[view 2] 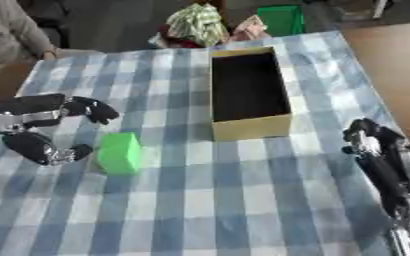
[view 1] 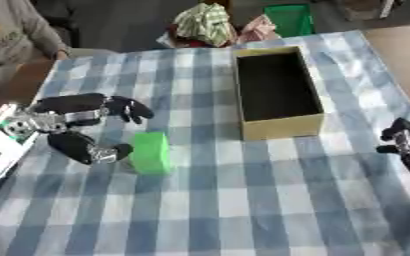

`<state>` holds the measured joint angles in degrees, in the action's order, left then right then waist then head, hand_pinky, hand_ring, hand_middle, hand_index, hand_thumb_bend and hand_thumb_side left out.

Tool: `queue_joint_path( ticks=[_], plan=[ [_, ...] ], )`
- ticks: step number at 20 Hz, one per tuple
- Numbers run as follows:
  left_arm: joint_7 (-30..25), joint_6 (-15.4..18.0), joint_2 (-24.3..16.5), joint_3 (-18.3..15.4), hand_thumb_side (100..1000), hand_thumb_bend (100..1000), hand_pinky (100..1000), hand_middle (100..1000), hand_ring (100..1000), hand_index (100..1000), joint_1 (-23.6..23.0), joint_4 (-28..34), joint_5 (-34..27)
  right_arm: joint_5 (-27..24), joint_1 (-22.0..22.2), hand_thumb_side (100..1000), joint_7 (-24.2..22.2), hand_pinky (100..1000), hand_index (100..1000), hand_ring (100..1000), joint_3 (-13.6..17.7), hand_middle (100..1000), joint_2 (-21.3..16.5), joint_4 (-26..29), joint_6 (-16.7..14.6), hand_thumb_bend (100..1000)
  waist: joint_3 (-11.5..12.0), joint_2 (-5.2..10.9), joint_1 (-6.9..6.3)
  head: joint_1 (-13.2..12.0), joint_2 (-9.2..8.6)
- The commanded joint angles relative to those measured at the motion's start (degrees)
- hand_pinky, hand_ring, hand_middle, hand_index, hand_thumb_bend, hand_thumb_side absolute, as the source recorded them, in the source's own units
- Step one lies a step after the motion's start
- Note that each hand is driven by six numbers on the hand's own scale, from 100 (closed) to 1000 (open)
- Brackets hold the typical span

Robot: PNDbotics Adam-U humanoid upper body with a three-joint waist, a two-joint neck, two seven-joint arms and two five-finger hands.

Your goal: Pick up objects on the table and place them in the box.

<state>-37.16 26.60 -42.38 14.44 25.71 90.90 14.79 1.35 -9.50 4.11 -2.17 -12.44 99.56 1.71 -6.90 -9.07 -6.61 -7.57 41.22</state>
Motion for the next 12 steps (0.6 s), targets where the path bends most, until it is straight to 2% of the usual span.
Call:
queue_joint_path(
  ticks=[1,7,12],
  plan=[
    [-6.2,8.2,-2.4,-0.1,567,238,790,897,827,971,0.9,1.0,1.5,0.1,-0.3,563,-0.2,607,560,1000,-0.1,499,-1.0,0.4,0.0,100,0.0,1.0,0.13,-0.1,0.1],
    [-3.5,9.1,-2.2,0.4,505,283,785,897,827,971,1.5,0.7,4.5,0.1,-0.2,567,-0.3,607,560,1000,-0.1,499,-1.0,0.4,0.0,100,-0.1,1.09,0.05,-0.1,0.1],
    [-2.1,9.6,-1.7,1.2,526,294,784,897,827,971,2.2,-0.3,6.6,0.0,-0.2,570,-0.3,607,560,1000,-0.1,499,-0.9,0.4,0.0,100,-0.2,1.12,0.02,-0.1,0.17]
  ],
)
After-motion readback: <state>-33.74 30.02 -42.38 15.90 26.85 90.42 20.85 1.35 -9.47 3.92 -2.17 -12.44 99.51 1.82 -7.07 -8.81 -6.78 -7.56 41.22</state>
